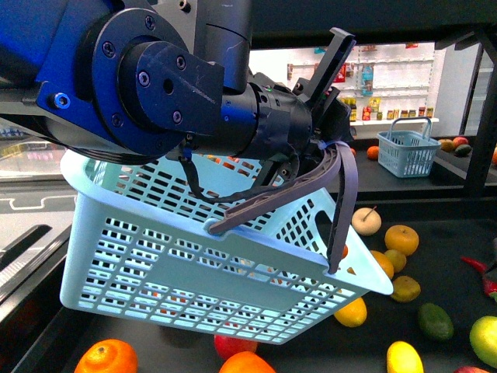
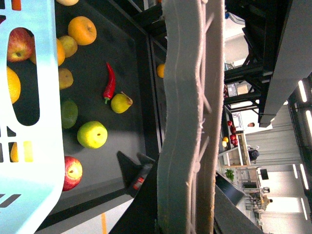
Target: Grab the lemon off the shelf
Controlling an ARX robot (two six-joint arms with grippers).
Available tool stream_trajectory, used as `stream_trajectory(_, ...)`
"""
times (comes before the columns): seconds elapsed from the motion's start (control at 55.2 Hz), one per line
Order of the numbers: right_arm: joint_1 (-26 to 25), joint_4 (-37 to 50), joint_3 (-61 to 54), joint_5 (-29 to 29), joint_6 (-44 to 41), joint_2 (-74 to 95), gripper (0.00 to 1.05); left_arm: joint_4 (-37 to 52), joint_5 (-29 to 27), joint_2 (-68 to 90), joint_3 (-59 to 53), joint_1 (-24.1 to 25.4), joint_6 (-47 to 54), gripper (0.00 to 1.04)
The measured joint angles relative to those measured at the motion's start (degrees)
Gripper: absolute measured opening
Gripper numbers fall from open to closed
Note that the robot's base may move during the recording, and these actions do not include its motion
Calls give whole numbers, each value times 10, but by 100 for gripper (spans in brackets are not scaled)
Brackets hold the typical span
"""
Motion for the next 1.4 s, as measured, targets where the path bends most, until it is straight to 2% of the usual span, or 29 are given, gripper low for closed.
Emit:
stream_trajectory(0.109,35,-29,57,38,-9,82,97,0,-1,0,0,0,1,10)
stream_trajectory(0.58,139,-85,195,87,-7,222,97,0,0,0,0,0,1,10)
stream_trajectory(0.942,153,-126,263,134,-3,289,97,0,0,0,0,0,0,10)
stream_trajectory(1.396,157,-176,359,142,14,353,97,0,0,0,0,0,0,10)
